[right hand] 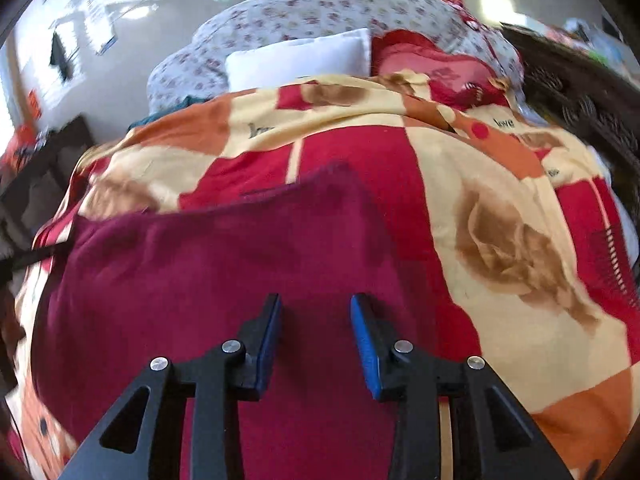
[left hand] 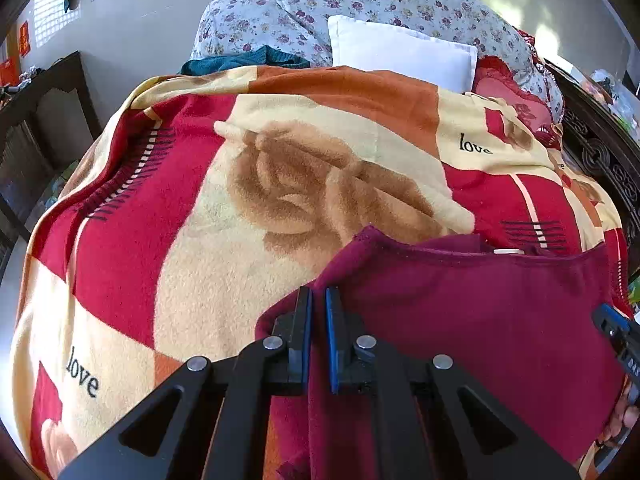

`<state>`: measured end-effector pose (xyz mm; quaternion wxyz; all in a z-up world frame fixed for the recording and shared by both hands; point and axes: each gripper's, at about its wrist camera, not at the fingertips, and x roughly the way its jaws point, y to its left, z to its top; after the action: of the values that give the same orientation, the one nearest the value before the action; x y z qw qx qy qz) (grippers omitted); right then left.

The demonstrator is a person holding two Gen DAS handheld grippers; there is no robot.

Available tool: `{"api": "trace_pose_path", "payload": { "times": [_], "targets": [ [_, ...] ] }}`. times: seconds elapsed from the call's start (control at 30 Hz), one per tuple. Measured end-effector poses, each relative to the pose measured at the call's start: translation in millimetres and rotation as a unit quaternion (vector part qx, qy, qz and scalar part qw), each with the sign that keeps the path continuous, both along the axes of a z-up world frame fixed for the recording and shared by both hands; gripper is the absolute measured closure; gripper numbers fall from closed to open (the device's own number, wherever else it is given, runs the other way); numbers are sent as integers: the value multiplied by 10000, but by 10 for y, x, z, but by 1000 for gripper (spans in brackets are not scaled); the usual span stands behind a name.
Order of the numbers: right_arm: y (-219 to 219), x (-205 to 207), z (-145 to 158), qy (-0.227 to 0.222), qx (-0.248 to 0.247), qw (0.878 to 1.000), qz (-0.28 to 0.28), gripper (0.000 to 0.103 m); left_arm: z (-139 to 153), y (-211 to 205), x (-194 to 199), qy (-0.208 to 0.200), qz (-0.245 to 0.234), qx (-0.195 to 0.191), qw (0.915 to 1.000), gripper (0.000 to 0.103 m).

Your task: Fold small clothes

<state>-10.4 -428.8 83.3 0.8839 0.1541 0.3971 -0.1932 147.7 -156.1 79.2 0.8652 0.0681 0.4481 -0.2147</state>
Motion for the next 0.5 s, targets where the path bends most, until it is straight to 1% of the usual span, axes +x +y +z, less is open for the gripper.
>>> {"api": "trace_pose_path", "payload": {
  "times": [0.1,0.13,0.17,0.2,0.23,0.3,0.37,0.4,0.43,0.5],
  "targets": [
    [19,-22,76,-23,10,10000,28,64,75,22,-55,-41,-31,-73,10000,92],
    [58,-66,128,-73,8,9999,81,64,114,42,-91,-73,-62,-108,9999,90],
    [86,-96,153,-97,14,9999,115,64,150,61,-130,-125,-64,-88,9999,86],
    [121,-124,181,-123,25,9998,155,64,192,79,-186,-219,-54,-39,9997,78],
    [156,-153,202,-150,30,9997,192,64,231,87,-243,-318,-57,-15,9995,73],
    [235,-194,242,-191,1,9995,266,63,298,98,-373,-512,-82,17,9987,70],
    [299,-184,265,-216,-1,9992,334,63,342,75,-492,-632,-123,73,9979,65],
    [332,-168,270,-227,10,9990,381,63,356,59,-545,-672,-153,59,9976,57],
    [368,-137,275,-226,19,9988,440,62,365,35,-597,-706,-183,39,9973,53],
    [403,-92,266,-209,9,9986,492,60,367,-27,-656,-735,-258,18,9970,52]
  ]
}}
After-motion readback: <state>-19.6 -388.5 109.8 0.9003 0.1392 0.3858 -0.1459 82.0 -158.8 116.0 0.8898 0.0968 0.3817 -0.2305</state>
